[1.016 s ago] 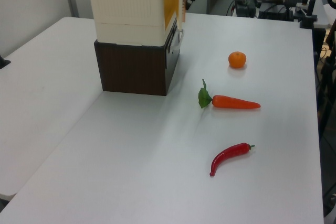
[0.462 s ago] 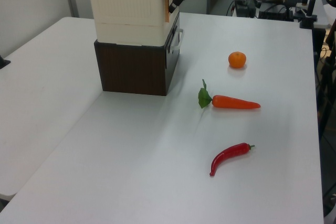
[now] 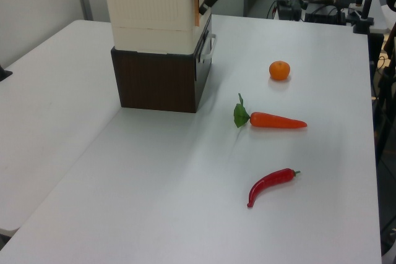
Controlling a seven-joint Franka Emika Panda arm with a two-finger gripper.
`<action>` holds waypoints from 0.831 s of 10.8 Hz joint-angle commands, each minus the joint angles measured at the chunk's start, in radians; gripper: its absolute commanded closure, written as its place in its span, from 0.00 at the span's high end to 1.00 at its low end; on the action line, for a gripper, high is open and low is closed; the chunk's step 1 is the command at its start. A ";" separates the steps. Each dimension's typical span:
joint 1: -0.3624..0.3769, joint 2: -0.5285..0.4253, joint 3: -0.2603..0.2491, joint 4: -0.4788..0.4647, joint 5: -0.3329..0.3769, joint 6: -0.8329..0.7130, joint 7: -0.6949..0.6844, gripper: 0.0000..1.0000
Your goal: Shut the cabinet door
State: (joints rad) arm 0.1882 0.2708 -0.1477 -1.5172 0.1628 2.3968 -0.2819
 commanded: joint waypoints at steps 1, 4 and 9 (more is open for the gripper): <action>-0.006 -0.054 -0.001 -0.021 -0.043 -0.295 -0.018 0.15; -0.072 -0.123 0.042 -0.037 -0.052 -0.623 0.022 0.14; -0.125 -0.238 0.102 -0.118 -0.148 -0.765 0.520 0.51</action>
State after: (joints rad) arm 0.1059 0.1329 -0.0857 -1.5300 0.0399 1.6541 0.1447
